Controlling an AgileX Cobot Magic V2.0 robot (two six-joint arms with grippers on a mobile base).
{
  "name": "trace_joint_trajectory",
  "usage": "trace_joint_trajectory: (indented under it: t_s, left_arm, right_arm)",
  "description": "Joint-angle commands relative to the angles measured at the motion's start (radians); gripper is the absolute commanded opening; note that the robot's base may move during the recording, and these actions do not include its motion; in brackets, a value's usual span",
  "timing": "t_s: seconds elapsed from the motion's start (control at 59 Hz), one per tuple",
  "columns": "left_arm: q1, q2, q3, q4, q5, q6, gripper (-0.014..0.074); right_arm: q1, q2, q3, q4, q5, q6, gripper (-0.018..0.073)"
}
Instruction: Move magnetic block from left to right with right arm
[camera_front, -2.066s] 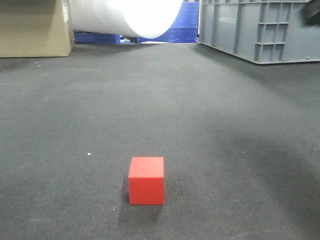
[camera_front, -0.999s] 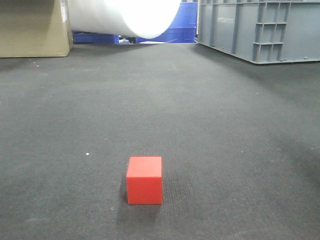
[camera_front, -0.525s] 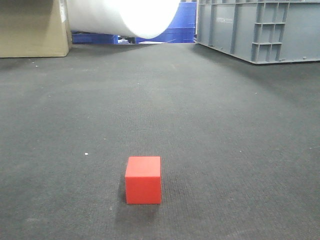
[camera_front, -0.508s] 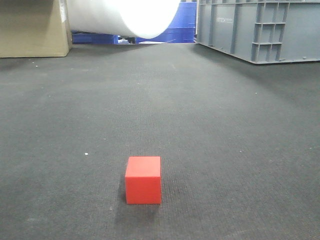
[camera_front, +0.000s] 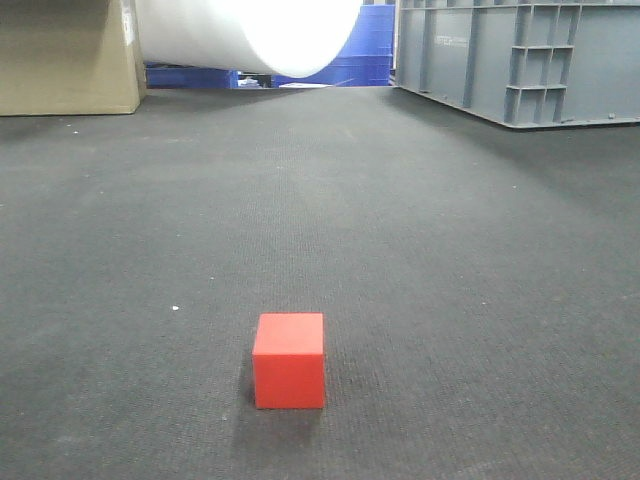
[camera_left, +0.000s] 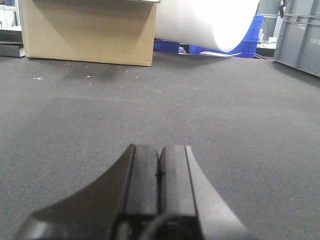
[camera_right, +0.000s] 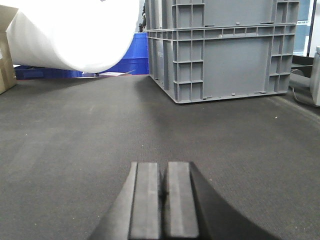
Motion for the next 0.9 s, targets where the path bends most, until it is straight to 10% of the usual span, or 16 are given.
trace_joint_trajectory:
  t_s: [0.0, 0.881]
  left_arm:
    - [0.000, -0.012, 0.008, 0.000, -0.088, -0.004, -0.0116]
    - [0.000, -0.012, 0.008, 0.000, -0.088, -0.004, -0.0116]
  right_arm:
    - [-0.005, -0.021, -0.004, -0.003, -0.073, -0.003, 0.0055]
    - [-0.005, -0.021, -0.004, -0.003, -0.058, -0.003, 0.0055]
